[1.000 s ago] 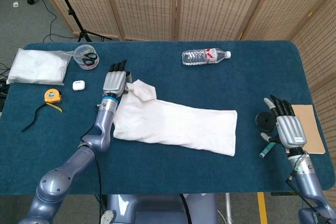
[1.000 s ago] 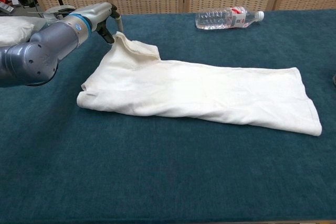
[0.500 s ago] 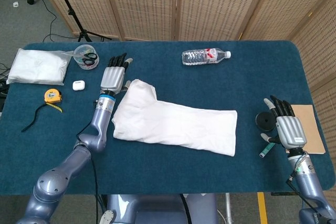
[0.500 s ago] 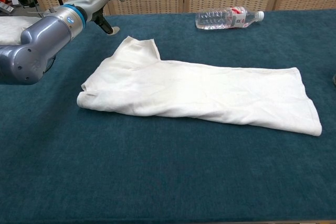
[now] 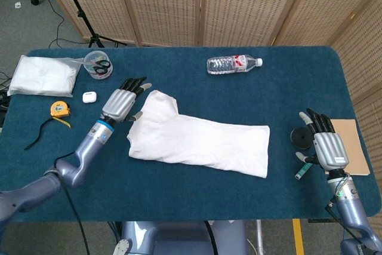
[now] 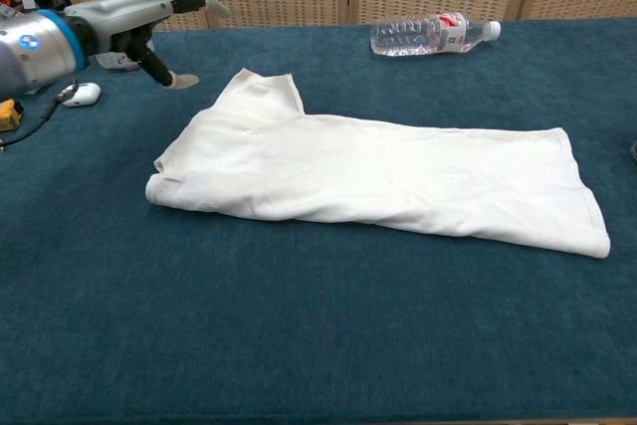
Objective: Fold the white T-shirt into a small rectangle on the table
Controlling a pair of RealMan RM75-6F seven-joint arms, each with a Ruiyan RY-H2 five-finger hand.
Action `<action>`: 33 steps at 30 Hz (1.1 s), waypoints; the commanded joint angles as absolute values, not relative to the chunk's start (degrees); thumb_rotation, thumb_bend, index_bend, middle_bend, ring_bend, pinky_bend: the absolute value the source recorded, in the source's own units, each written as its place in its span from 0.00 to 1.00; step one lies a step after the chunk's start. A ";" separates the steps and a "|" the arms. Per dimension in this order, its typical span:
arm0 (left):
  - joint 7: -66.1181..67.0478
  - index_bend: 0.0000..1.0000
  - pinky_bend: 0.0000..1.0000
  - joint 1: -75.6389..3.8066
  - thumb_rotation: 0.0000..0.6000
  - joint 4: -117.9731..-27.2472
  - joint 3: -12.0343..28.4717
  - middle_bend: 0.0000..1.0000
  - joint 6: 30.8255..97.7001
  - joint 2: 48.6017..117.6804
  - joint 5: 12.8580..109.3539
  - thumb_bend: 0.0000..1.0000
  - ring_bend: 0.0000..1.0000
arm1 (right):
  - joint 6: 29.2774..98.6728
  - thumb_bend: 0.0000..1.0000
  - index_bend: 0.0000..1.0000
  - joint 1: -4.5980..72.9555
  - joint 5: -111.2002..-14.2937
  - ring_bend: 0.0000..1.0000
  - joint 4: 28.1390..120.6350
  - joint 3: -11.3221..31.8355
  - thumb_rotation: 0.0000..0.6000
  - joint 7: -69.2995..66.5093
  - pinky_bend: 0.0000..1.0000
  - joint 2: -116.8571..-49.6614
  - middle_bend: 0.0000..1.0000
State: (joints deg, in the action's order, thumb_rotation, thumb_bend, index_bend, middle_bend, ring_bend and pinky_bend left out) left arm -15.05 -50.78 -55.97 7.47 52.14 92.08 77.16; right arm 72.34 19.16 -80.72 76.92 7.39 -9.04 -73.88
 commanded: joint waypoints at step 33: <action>-25.53 0.28 0.00 -42.64 1.00 -34.30 -7.76 0.00 64.31 98.75 98.64 0.38 0.00 | 71.71 0.00 0.00 19.04 -80.31 0.00 77.44 7.59 1.00 -7.99 0.00 -73.75 0.00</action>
